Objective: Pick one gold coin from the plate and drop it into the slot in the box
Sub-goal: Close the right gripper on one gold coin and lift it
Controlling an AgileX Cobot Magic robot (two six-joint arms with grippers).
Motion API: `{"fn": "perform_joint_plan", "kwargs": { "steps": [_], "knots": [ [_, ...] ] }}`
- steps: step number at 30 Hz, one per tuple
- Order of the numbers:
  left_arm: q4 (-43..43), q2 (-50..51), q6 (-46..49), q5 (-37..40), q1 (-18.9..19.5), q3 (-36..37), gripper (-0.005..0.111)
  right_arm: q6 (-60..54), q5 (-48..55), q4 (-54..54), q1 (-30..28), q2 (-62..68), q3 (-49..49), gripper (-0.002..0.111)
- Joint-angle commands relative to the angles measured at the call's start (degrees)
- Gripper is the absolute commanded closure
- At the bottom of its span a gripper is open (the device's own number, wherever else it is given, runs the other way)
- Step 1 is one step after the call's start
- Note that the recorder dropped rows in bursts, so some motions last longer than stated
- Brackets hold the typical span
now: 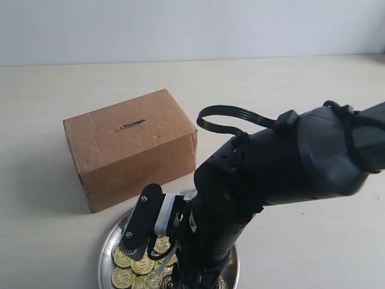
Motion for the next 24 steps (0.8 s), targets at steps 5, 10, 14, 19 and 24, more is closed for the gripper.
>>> {"fn": "perform_joint_plan", "kwargs": {
  "steps": [5, 10, 14, 19, 24],
  "knots": [
    [0.1, -0.3, 0.0, -0.4, -0.4, 0.0, 0.107, -0.4, -1.0, 0.7, 0.1, 0.1, -0.5, 0.059],
    [0.1, -0.3, 0.0, -0.4, -0.4, 0.0, 0.107, -0.4, -0.6, 0.9, 0.1, 0.1, -0.5, 0.060],
    [0.1, -0.3, 0.0, -0.4, -0.4, 0.0, 0.107, -0.4, -0.4, 1.3, 0.1, 0.1, -0.5, 0.060],
    [0.1, -0.3, 0.0, -0.4, -0.4, 0.0, 0.107, -0.4, -0.3, 1.3, 0.1, 0.1, -0.5, 0.060],
    [0.1, -0.3, 0.0, -0.4, -0.4, 0.0, 0.107, -0.4, -0.4, 1.3, 0.1, 1.2, -0.5, 0.060]
  ]
}}
